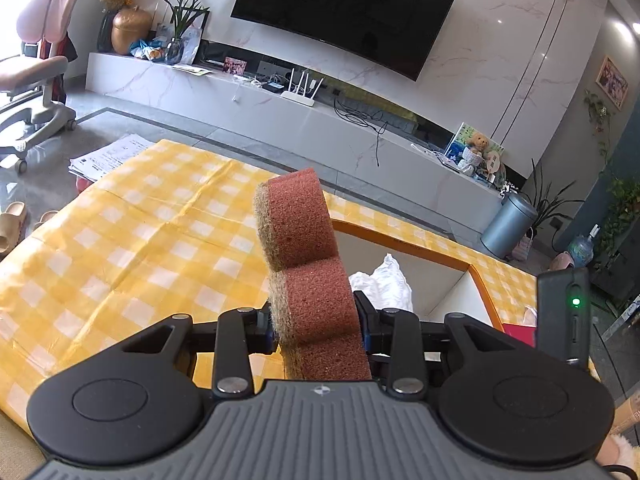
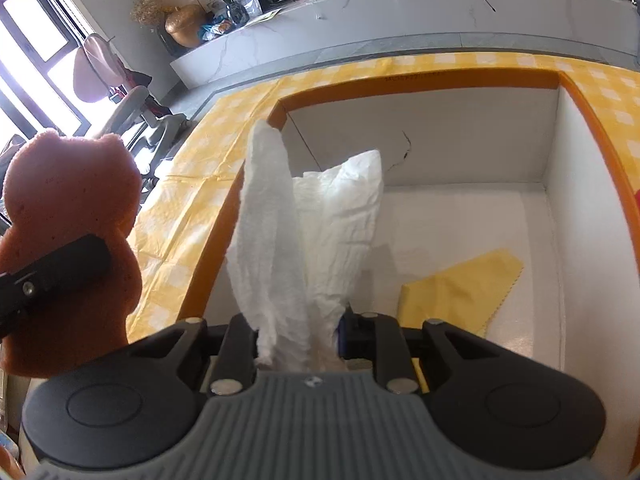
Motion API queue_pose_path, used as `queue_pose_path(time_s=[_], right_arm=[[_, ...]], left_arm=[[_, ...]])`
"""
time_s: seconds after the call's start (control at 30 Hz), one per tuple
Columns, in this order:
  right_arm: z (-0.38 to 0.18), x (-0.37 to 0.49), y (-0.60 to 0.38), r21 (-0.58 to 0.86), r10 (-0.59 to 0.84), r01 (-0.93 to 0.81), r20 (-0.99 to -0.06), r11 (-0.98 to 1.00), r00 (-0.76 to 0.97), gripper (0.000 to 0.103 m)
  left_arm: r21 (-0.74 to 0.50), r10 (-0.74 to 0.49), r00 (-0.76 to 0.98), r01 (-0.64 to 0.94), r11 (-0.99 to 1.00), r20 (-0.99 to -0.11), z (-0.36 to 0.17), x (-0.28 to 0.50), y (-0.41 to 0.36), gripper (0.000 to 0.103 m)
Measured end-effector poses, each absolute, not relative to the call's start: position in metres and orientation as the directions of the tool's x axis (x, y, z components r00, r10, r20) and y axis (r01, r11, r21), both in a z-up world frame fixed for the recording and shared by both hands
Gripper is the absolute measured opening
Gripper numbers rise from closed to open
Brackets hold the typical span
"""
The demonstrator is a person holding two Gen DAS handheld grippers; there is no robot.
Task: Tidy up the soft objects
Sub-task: 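Open the right gripper to drop the paper into the box while left drops the sponge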
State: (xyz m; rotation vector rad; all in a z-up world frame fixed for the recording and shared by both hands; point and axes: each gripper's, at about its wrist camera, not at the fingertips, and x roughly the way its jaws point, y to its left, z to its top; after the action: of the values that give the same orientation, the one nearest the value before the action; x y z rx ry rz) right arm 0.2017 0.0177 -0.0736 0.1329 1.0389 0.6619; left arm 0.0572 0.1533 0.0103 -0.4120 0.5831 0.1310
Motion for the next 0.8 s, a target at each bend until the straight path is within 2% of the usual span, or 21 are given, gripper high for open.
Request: queue_pose_path(time_s=[0.03, 0.07, 0.1, 0.23, 0.33, 0.47, 0.63, 0.8], right_arm=[[-0.074, 0.2, 0.021, 0.39, 0.568, -0.473, -0.757, 0.79, 0.323, 0.032], [-0.073, 0.197, 0.025, 0.368, 0.565, -0.508, -0.764, 0.778, 0.312, 0.047], [-0.07, 0.194, 0.028, 0.34, 0.557, -0.534, -0.766, 0.774, 0.32, 0.054], [-0.058, 0.184, 0.008, 0.323, 0.575, -0.558, -0.733, 0.764, 0.363, 0.058], [-0.043, 0.175, -0.021, 0.347, 0.616, -0.577, -0.695, 0.74, 0.372, 0.068], [-0.009, 0.158, -0.061, 0.299, 0.625, -0.604, -0.64, 0.739, 0.448, 0.075], [0.018, 0.148, -0.112, 0.245, 0.602, -0.595, -0.601, 0.765, 0.526, 0.076], [0.014, 0.147, -0.153, 0.285, 0.59, -0.539, -0.582, 0.792, 0.56, 0.077]], left_arm=[[-0.339, 0.002, 0.828, -0.231, 0.912, -0.56, 0.011, 0.057, 0.152, 0.04], [-0.336, 0.001, 0.828, -0.229, 0.914, -0.56, 0.011, 0.056, 0.151, 0.039], [-0.33, 0.004, 0.829, -0.227, 0.916, -0.56, 0.011, 0.056, 0.151, 0.039], [-0.332, -0.009, 0.833, -0.21, 0.92, -0.553, 0.013, 0.055, 0.148, 0.038], [-0.327, -0.016, 0.838, -0.195, 0.924, -0.545, 0.015, 0.055, 0.143, 0.038], [-0.386, -0.098, 0.842, -0.137, 0.912, -0.531, 0.017, 0.057, 0.136, 0.038], [-0.426, -0.188, 0.814, -0.079, 0.901, -0.55, 0.011, 0.07, 0.114, 0.038], [-0.454, -0.261, 0.761, -0.049, 0.89, -0.594, -0.001, 0.102, 0.083, 0.038]])
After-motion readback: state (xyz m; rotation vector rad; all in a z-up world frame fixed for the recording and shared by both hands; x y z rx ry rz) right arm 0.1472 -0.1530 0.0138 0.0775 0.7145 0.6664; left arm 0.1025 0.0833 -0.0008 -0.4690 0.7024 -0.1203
